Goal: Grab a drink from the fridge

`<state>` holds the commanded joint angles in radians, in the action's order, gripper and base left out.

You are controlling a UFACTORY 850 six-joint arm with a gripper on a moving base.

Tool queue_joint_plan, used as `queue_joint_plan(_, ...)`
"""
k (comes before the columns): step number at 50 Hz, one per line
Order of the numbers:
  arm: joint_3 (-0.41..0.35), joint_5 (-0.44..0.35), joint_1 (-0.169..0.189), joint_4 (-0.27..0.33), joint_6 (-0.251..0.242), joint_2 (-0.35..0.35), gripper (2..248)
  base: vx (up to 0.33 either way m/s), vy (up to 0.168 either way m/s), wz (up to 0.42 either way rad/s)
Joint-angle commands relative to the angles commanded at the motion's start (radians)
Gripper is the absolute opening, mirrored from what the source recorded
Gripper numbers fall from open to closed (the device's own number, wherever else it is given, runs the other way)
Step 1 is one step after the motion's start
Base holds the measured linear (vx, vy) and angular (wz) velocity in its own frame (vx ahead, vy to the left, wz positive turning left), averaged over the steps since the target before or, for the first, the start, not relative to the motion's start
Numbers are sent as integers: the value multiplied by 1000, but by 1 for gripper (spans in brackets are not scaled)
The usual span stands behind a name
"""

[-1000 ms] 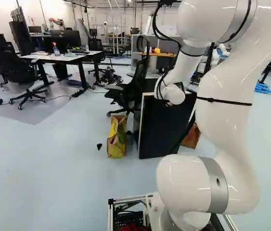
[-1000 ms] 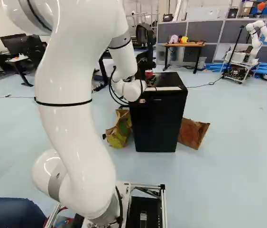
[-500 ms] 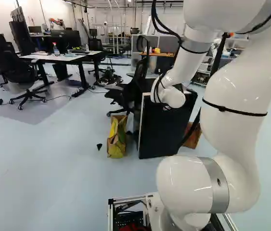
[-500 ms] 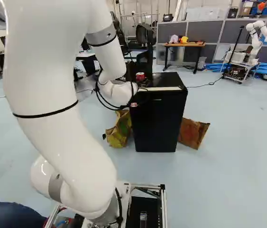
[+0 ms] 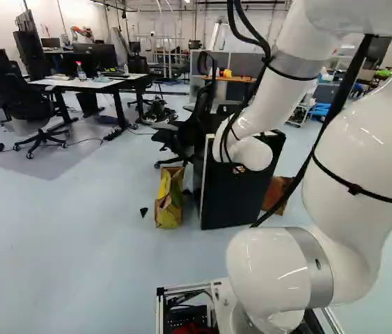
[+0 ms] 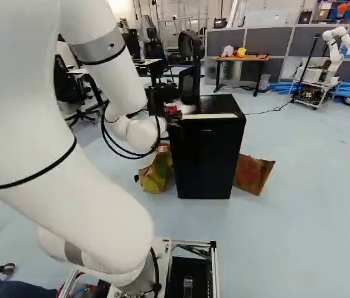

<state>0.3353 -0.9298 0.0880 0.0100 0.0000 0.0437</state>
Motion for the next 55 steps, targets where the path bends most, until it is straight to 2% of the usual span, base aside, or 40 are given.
queue_joint_plan(27, -161, 37, -57, -6, 0, 153, 100, 0, 0, 0)
queue_joint_plan(55, -241, 56, -85, -10, 0, 229, 100, 0, 0, 0)
